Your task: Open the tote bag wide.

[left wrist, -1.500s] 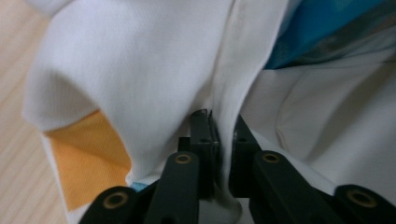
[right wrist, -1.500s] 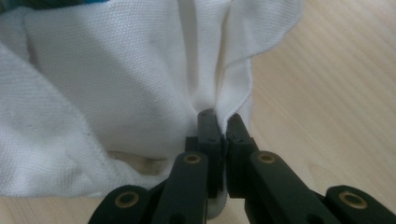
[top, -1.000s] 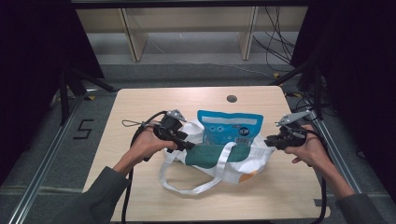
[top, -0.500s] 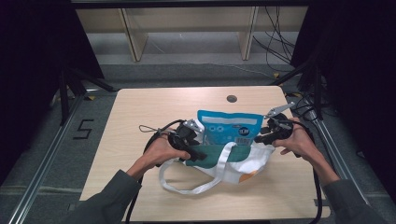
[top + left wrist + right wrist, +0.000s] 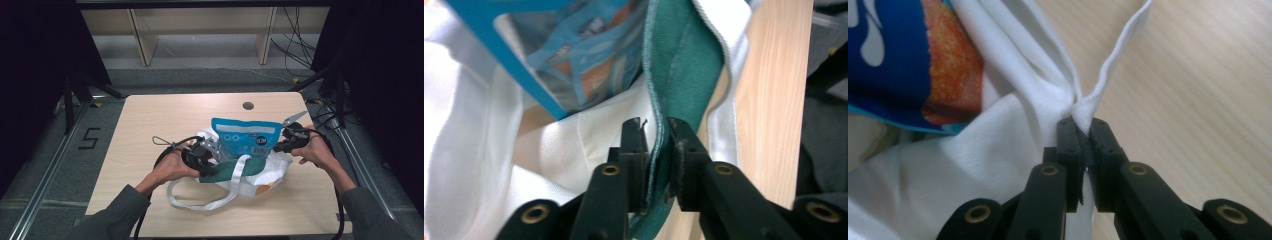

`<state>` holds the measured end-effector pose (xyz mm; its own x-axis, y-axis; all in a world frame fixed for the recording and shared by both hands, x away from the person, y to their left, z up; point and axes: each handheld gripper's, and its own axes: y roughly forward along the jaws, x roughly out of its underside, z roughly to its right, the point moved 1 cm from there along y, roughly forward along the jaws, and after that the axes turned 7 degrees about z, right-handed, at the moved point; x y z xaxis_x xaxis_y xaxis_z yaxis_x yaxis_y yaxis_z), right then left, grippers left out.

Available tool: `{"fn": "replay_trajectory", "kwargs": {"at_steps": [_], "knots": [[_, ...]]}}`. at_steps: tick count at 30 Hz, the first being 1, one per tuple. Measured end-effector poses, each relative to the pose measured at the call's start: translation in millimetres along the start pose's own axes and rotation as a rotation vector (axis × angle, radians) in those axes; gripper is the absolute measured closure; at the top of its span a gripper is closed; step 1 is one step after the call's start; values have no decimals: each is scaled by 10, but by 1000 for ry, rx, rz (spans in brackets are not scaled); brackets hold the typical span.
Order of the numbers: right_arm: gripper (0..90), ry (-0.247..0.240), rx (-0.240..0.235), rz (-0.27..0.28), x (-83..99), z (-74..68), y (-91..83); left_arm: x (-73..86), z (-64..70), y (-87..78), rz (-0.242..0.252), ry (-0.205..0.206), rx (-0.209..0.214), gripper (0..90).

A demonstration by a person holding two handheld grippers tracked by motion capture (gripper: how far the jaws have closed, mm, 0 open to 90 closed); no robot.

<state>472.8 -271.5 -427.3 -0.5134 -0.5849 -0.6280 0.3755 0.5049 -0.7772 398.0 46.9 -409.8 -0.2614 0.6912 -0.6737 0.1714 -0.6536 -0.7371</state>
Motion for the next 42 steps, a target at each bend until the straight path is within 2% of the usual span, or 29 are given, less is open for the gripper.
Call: {"fn": "replay_trajectory", "kwargs": {"at_steps": [3,4,7,8,9,10,11,12,13,14,15,16,17,19,20,21,23,24,25,28,30,32,34,35,36,37,38,39,42], "knots": [[866,2,41,16,-13,41,-27,5,150,-21,-68,101,15,823],[866,22,68,27,-20,43,-17,19,211,-13,-88,129,23,828],[867,13,109,19,-48,99,17,101,419,72,-108,166,53,843],[868,11,119,15,-53,123,23,146,480,120,-105,157,61,845],[868,-25,149,11,-52,176,38,192,511,161,-122,161,75,847],[868,4,141,26,-70,190,58,239,523,207,-129,159,86,847],[868,-58,172,10,-63,267,65,275,525,235,-141,151,94,849],[868,-52,163,18,-69,279,86,350,526,302,-140,132,96,849],[868,51,138,8,-77,250,127,376,498,323,-162,158,106,849],[868,34,140,15,-68,275,166,409,483,377,-145,150,106,850],[868,49,137,-5,-51,279,210,438,467,429,-159,136,108,852],[869,52,137,-16,-28,287,267,470,437,507,-186,148,110,852],[869,57,141,-25,4,298,347,510,439,587,-186,128,103,852],[868,73,140,-36,67,311,459,541,417,657,-211,146,107,853],[868,64,125,-44,93,337,479,541,423,650,-202,122,112,853],[868,85,120,-45,109,337,489,533,407,629,-204,130,113,852],[867,88,116,-34,123,344,489,537,418,588,-176,82,108,847],[866,84,119,-36,118,333,465,535,431,556,-165,76,113,838],[857,118,131,-37,106,305,429,532,439,510,-161,59,122,804],[809,150,113,30,89,337,234,492,445,325,-113,26,117,713],[726,181,105,107,102,365,80,420,473,116,-47,-15,118,614],[665,188,102,137,100,306,-120,341,419,-70,-4,-18,100,547],[632,194,98,186,93,183,-296,254,305,-240,39,-32,39,530],[613,173,83,197,88,114,-373,214,233,-300,46,-39,1,524],[593,127,45,182,78,44,-462,177,158,-338,50,-52,-39,512],[572,119,39,219,80,-39,-476,146,78,-351,49,-47,-72,506],[555,99,29,201,84,-118,-504,125,18,-343,44,-65,-111,502],[545,82,4,192,90,-181,-515,104,-50,-324,46,-61,-138,491],[504,44,-9,180,125,-297,-467,45,-170,-228,31,-58,-186,459]]}}
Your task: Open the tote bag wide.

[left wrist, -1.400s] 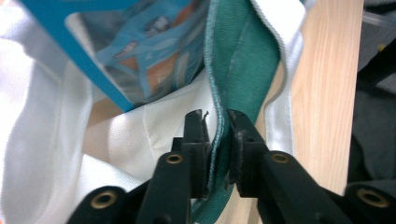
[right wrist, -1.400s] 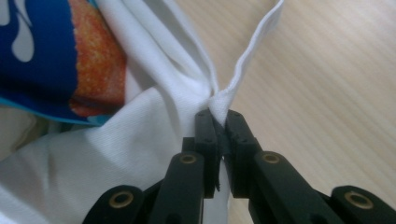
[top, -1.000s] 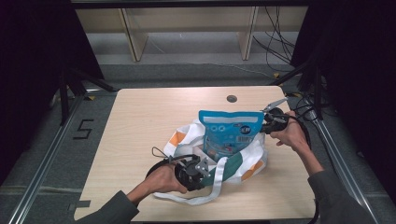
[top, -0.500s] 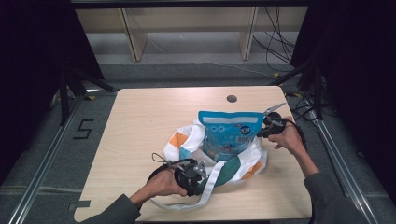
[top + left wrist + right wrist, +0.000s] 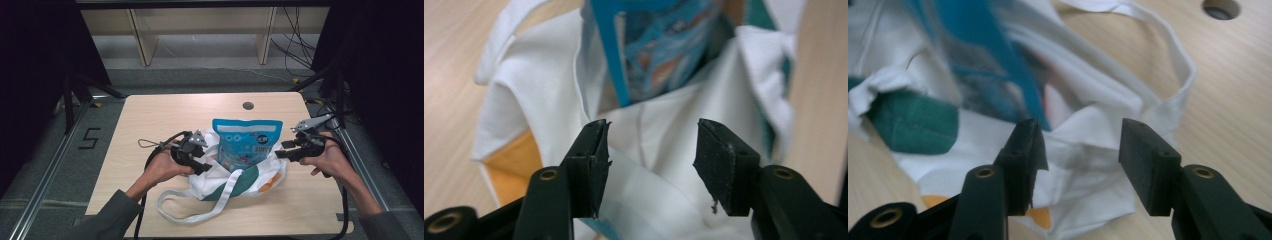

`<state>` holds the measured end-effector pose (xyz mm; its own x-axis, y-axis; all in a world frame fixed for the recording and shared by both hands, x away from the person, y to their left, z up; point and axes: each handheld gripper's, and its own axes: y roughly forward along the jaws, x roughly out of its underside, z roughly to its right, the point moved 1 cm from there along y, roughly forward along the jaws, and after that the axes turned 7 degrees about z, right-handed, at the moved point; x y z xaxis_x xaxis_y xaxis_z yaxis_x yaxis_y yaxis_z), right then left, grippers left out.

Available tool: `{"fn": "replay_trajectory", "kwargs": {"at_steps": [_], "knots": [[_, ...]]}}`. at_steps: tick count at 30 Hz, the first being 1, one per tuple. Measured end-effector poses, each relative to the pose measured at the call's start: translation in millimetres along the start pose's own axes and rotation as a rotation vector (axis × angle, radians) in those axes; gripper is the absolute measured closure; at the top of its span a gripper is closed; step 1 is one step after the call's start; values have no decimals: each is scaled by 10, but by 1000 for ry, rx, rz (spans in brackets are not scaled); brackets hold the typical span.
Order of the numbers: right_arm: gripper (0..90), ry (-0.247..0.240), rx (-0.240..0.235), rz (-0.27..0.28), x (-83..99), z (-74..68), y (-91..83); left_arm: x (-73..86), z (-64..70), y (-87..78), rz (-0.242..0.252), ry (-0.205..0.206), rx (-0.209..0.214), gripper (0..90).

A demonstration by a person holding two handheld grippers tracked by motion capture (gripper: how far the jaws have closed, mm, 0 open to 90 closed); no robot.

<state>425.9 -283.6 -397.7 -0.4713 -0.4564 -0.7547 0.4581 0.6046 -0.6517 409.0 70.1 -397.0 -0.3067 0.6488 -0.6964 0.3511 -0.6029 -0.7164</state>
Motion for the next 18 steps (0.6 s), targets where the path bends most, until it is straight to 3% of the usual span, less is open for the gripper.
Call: {"fn": "replay_trajectory", "kwargs": {"at_steps": [3,4,5,6,7,8,9,10,12,13,14,15,16,17,18], "knots": [[457,-16,-33,-5,16,-66,57,-81,-54,111,2,14,-31,436],[451,-31,-35,-35,7,-71,57,-105,-59,146,1,18,-42,434],[445,-31,-34,2,14,-83,102,-128,-62,176,-2,23,-53,435],[443,-39,-49,-23,4,-90,98,-150,-73,198,9,35,-61,443],[443,-42,-57,-21,6,-109,122,-171,-65,217,25,4,-71,444],[443,-51,-70,-42,2,-133,133,-185,-64,220,29,19,-75,443],[442,-46,-75,-30,10,-159,159,-201,-60,221,24,37,-72,447],[443,-54,-89,-59,4,-178,153,-214,-65,221,25,48,-76,449],[451,-65,-93,-46,25,-207,201,-237,-94,223,20,57,-108,453],[466,-41,-116,-55,41,-216,216,-238,-112,239,0,59,-117,464],[468,-57,-113,-90,50,-201,215,-230,-136,263,-26,47,-112,460],[470,-58,-118,-78,70,-215,243,-217,-185,290,-75,39,-82,440],[470,-79,-116,-95,73,-213,231,-200,-189,324,-70,-2,-77,430],[471,-63,-129,-94,77,-238,225,-180,-224,359,-73,-7,-73,440],[473,-80,-122,-74,77,-233,231,-160,-262,381,-76,-7,-68,449]]}}
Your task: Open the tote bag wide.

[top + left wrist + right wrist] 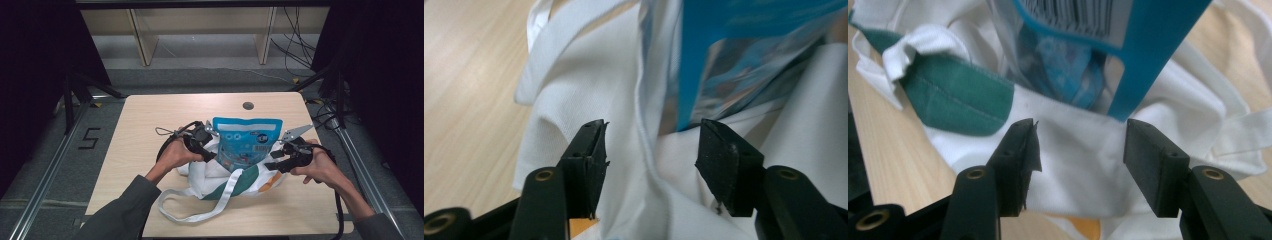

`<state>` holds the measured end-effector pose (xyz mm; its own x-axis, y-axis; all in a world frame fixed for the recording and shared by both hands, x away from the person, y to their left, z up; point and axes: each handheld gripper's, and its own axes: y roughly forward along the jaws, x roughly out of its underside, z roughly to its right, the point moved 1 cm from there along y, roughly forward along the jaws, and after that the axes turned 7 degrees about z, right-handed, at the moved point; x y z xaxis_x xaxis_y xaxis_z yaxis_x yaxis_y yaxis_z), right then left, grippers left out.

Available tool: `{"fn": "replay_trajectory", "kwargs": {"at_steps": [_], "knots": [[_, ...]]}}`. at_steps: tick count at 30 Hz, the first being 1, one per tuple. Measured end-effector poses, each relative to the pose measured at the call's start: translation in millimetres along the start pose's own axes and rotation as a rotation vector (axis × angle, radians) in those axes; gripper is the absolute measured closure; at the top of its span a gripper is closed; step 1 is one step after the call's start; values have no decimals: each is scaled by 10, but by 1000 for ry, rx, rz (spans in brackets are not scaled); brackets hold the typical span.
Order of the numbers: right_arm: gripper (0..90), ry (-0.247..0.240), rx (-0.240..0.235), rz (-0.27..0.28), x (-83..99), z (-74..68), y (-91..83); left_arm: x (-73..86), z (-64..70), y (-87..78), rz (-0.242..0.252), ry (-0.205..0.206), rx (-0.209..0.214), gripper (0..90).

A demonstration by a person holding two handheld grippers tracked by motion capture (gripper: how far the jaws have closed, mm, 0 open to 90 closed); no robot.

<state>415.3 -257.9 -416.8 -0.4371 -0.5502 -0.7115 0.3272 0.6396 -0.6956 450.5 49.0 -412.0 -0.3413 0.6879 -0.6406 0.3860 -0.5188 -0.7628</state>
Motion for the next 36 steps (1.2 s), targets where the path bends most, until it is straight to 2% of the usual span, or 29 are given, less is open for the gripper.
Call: {"fn": "replay_trajectory", "kwargs": {"at_steps": [1,2,3,4,5,6,7,8,10,13,14,15,16,17,18,19,20,21,23,24,26,27,28,29,30,31,34,36], "knots": [[472,4,12,34,-8,-7,2,8,-22,13,-11,-1,8,502],[470,14,5,26,-17,-4,-17,15,-70,33,-17,30,16,546],[465,20,5,30,-30,-3,-30,31,-88,50,-18,9,23,597],[456,6,11,41,-43,17,-42,48,-111,67,-12,4,31,645],[452,15,10,73,-44,6,-23,68,-112,88,3,-22,32,676],[446,-5,18,63,-48,5,-29,84,-130,93,-2,-7,45,707],[441,-9,6,42,-57,-7,-47,99,-128,112,14,-33,57,733],[439,-18,4,50,-52,-12,-32,109,-152,118,21,-33,68,761],[440,-4,15,58,-47,-11,-2,131,-186,144,39,-67,84,807],[430,-14,7,53,-65,21,13,157,-255,161,50,-80,100,833],[424,-8,2,56,-67,16,32,171,-281,166,54,-98,118,839],[434,-21,5,43,-77,15,50,174,-284,167,56,-100,123,848],[430,-22,13,71,-78,13,79,174,-286,168,55,-97,123,851],[416,-29,3,49,-94,14,62,171,-287,166,52,-94,124,852],[407,-30,5,75,-110,24,74,165,-290,167,51,-90,126,853],[409,-31,7,69,-119,68,58,164,-293,167,54,-93,124,853],[405,-10,-6,65,-113,75,69,164,-299,163,49,-91,122,855],[400,18,-44,24,-96,86,67,166,-306,162,50,-90,125,855],[437,35,-50,-12,-36,56,79,167,-330,154,58,-97,130,857],[473,14,-45,-25,-11,54,63,170,-350,152,59,-103,129,858],[618,-13,-17,-24,30,56,13,166,-381,145,64,-126,133,860],[701,-17,-17,-38,52,64,-22,154,-392,148,68,-131,133,861],[789,0,-20,-53,77,55,-48,137,-414,146,67,-126,128,861],[835,-7,-27,-56,110,69,-70,121,-441,146,72,-138,120,862],[866,6,-31,-67,151,57,-73,106,-473,154,92,-167,120,863],[885,-1,-39,-80,202,60,-76,98,-502,157,98,-178,126,864],[890,-4,-55,-97,291,17,-90,91,-568,178,124,-224,132,864],[893,-12,-52,-102,337,-18,-101,97,-627,203,138,-260,112,865]]}}
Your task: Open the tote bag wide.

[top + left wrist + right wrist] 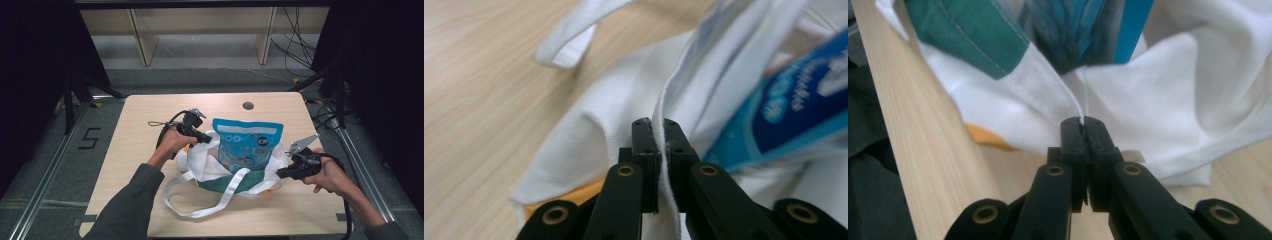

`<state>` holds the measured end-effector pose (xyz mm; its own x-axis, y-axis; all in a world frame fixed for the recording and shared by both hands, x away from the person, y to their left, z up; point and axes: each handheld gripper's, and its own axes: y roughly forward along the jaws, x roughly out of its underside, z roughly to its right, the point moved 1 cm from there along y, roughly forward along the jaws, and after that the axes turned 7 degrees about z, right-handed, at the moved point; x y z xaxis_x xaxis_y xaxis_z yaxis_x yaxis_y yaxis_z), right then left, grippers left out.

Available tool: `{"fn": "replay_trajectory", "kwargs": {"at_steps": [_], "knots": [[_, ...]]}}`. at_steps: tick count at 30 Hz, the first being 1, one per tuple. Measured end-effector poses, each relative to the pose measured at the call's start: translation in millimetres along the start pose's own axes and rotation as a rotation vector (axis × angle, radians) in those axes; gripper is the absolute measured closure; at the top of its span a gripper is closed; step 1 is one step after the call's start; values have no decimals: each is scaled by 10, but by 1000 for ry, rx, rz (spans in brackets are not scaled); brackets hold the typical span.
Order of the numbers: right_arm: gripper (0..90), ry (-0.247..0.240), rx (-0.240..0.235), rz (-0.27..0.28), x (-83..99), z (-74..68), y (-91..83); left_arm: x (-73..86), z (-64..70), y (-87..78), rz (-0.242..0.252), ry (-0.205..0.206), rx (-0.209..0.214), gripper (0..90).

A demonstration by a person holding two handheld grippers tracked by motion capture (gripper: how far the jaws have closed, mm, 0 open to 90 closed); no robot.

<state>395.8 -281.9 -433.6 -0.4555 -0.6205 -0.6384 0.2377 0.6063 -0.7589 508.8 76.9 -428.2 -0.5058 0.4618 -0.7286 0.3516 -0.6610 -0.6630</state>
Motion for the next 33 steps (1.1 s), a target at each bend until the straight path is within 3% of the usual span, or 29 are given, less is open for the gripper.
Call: {"fn": "replay_trajectory", "kwargs": {"at_steps": [2,5,8,12,14,18,19,20,22,24,27,28,29,30,32,33], "knots": [[894,-7,15,-20,31,-54,-8,-21,-37,10,4,-2,-10,866],[894,10,-5,-18,81,-100,-36,-62,-113,40,35,-26,-13,867],[894,16,16,-11,185,-90,0,34,-200,222,10,-76,-21,868],[894,37,7,-16,286,-86,107,231,-302,463,-68,-86,-5,869],[894,30,8,-33,351,-87,205,248,-329,495,-71,-98,6,868],[894,30,11,-48,421,-96,339,253,-330,526,-86,-78,2,869],[894,48,6,-62,431,-113,355,260,-326,537,-94,-76,-7,868],[894,28,15,-48,438,-103,373,269,-323,547,-86,-75,0,866],[892,47,13,-45,446,-123,358,256,-278,454,-84,-59,-13,854],[883,38,17,-34,427,-116,306,217,-213,297,-91,-12,-33,760],[837,79,22,40,335,-119,123,154,-103,4,-6,-28,-22,698],[812,60,44,102,288,-105,71,140,-50,-75,29,-38,-9,690],[808,76,41,104,218,-115,-38,131,-8,-152,40,-34,0,688],[806,44,58,156,155,-89,-88,130,46,-198,72,-59,8,689],[795,47,95,196,31,-41,-168,158,137,-299,94,-69,23,701],[780,43,118,193,-26,-5,-184,184,184,-344,94,-51,33,704]]}}
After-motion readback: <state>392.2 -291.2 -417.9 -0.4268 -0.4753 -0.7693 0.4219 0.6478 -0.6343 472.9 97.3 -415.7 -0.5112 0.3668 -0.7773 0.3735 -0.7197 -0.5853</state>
